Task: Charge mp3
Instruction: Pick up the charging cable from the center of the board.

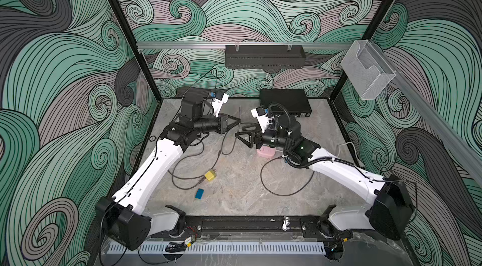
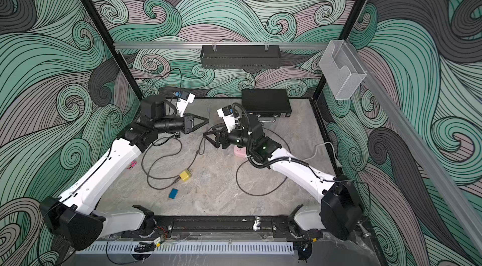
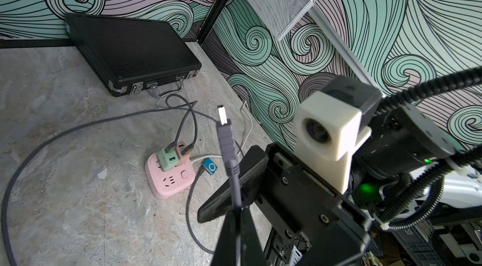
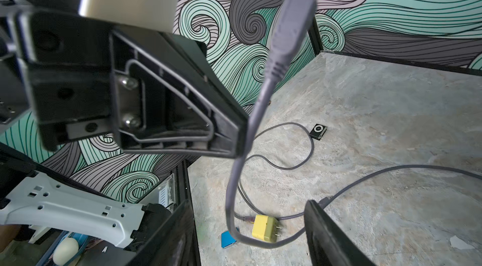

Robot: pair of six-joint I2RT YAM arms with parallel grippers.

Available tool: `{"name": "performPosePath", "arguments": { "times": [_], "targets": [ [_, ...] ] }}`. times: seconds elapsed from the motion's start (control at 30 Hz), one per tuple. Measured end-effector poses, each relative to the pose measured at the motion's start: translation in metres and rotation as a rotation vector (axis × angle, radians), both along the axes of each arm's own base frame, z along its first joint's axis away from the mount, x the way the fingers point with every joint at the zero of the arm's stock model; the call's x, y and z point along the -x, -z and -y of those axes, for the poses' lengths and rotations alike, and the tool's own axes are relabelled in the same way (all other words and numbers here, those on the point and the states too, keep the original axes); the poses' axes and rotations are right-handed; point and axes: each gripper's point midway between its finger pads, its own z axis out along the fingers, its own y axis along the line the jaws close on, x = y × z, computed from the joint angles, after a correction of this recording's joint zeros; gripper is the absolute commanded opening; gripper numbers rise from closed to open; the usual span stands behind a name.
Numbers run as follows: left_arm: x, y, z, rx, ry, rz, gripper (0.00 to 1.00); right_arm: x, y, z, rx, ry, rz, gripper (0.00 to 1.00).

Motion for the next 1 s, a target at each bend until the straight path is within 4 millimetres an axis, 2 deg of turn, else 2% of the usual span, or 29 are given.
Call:
{"name": "performPosePath", "arguments": {
  "times": [0.17,0.37,0.43,0.57,0.77,0.8,0.9,1.0],
  "targets": [
    [0.01,-0.01,-0.001,0.023,0.024,0.031,0.0,0.006,-0.014,0.003,-0.023,-0.005,0.027,0.68],
    [0.02,-0.02,0.004,0.062,0.08,0.044,0.0,0.011,-0.011,-0.003,0.002,-0.024,0.025,0.67],
    [0.023,-0.02,0.005,0.069,0.099,0.038,0.0,0.014,-0.011,-0.006,0.011,-0.035,0.029,0.62],
    [0.028,-0.019,0.007,0.08,0.128,0.026,0.0,0.017,-0.017,-0.009,0.017,-0.049,0.056,0.35],
    [0.032,-0.018,0.009,0.087,0.152,0.019,0.01,0.019,-0.018,-0.01,0.025,-0.058,0.069,0.03],
    [0.033,-0.017,0.009,0.088,0.158,0.015,0.03,0.02,-0.017,-0.011,0.029,-0.059,0.065,0.0],
    [0.037,-0.013,0.009,0.084,0.177,0.001,0.2,0.022,-0.013,-0.01,0.05,-0.066,0.074,0.0],
    [0.046,-0.009,0.008,0.067,0.198,-0.031,0.25,0.025,-0.008,-0.006,0.087,-0.072,0.082,0.0]
  ]
}}
